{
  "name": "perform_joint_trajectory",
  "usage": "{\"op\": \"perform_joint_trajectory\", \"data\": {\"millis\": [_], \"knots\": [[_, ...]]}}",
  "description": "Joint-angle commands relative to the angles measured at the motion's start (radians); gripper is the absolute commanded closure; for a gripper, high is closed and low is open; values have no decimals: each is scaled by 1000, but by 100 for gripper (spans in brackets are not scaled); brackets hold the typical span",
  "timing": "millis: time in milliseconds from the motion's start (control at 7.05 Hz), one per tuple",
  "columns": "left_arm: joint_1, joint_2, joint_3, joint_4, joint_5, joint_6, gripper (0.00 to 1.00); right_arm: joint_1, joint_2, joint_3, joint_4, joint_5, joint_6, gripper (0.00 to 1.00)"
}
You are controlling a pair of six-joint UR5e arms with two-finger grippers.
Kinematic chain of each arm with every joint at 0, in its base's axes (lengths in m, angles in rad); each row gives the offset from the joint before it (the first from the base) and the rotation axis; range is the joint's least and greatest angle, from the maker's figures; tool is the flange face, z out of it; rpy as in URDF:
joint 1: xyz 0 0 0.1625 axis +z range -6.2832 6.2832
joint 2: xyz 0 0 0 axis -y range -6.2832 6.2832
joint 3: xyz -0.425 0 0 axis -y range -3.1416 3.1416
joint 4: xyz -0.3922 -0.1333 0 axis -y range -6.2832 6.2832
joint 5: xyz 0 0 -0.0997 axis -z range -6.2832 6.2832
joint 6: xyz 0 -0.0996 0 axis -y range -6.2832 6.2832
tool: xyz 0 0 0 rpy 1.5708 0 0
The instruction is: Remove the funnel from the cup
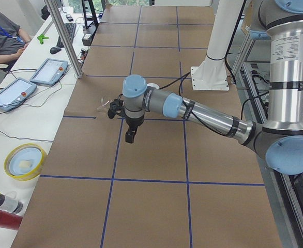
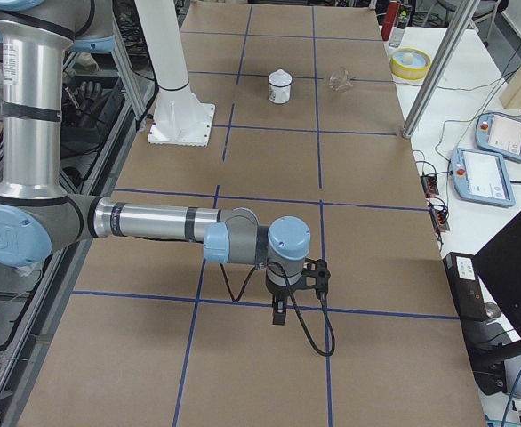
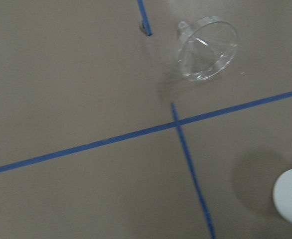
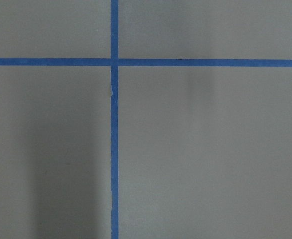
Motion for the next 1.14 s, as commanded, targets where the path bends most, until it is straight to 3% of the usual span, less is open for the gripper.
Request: {"op": "perform_joint_trajectory", "data": {"millis": [0,142,568,710,994], "knots": [[-61,118,134,0,-14,83,0,0,0,0,0,0,0,0],[-118,106,127,-9,1,79,0,0,0,0,0,0,0,0],[-138,100,135,-3,26,76,0,0,0,-1,0,0,0,0],[-137,87,127,-8,129,74,0,0,0,-1,0,0,0,0],[-137,85,126,-10,140,73,0,0,0,0,0,0,0,0]]}}
